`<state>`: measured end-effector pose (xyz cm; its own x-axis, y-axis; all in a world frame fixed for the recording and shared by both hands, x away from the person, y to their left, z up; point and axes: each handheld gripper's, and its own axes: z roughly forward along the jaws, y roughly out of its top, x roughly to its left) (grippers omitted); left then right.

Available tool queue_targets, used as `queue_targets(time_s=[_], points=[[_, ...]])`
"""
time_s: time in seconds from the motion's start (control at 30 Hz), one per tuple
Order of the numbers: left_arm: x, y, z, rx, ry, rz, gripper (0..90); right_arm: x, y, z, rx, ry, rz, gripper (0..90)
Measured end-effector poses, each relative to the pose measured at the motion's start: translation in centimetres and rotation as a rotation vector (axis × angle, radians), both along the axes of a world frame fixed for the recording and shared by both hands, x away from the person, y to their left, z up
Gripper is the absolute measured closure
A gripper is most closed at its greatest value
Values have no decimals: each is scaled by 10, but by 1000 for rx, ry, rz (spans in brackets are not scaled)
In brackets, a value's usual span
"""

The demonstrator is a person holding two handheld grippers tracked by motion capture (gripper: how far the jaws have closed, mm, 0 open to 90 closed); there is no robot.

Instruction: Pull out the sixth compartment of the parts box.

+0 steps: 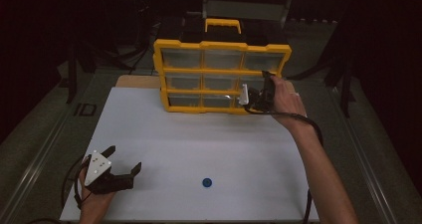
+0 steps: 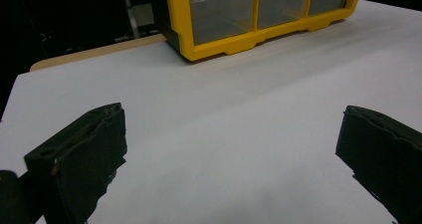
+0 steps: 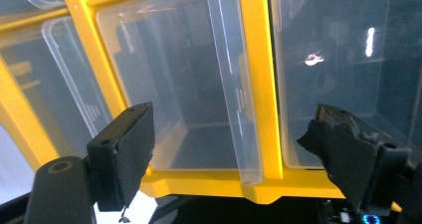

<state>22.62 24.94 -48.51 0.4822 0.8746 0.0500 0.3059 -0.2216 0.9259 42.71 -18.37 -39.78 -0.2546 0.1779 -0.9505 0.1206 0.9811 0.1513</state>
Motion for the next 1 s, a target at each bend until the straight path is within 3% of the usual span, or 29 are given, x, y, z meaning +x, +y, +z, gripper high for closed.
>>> queue_targets(time_s=[0.23,0.4,0.6,1.0], points=[[0,0,0,1,-1,1,0,4,0,-1,-33,-40,-6,246],[0,0,0,3,-1,0,0,5,0,-5,-71,-96,15,341],[0,0,0,3,-2,0,0,5,1,-8,-111,-141,28,386],[1,0,0,3,1,0,0,8,1,-15,-156,-192,30,460]])
